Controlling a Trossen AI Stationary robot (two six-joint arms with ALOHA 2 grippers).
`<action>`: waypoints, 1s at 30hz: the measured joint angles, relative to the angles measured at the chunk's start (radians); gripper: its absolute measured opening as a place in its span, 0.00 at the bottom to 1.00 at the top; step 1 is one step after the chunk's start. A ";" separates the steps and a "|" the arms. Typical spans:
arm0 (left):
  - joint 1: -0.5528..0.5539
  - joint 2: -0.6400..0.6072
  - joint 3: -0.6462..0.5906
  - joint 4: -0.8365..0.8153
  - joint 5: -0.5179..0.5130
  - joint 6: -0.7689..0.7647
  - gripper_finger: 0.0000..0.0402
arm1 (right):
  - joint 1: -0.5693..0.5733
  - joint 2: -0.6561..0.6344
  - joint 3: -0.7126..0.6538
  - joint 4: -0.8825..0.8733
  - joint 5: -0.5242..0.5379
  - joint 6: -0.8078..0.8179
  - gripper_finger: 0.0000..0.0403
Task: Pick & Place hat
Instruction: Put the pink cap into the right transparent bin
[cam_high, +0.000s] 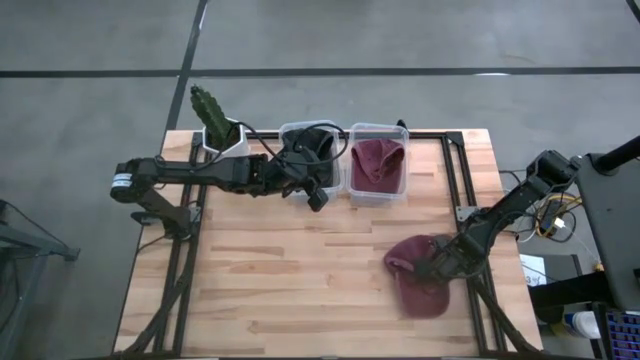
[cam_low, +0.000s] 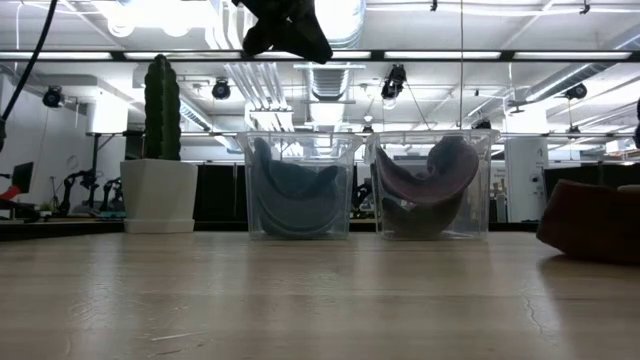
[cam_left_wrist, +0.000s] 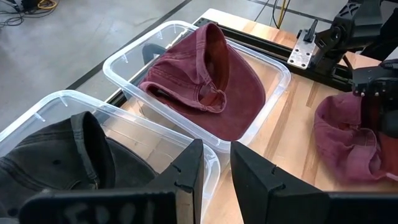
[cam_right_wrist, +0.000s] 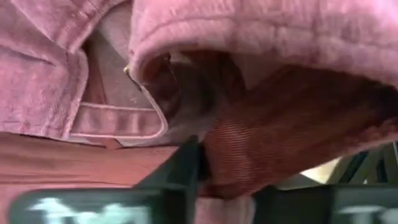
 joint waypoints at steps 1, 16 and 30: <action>0.000 0.000 0.000 0.000 0.000 0.000 0.18 | 0.000 0.000 0.000 0.000 0.008 0.000 0.17; -0.004 0.000 0.000 -0.008 0.000 0.000 0.18 | 0.000 -0.050 0.014 0.014 0.141 -0.050 0.02; -0.026 -0.003 -0.044 0.040 0.003 0.035 0.18 | 0.002 -0.262 0.032 0.019 0.375 -0.167 0.02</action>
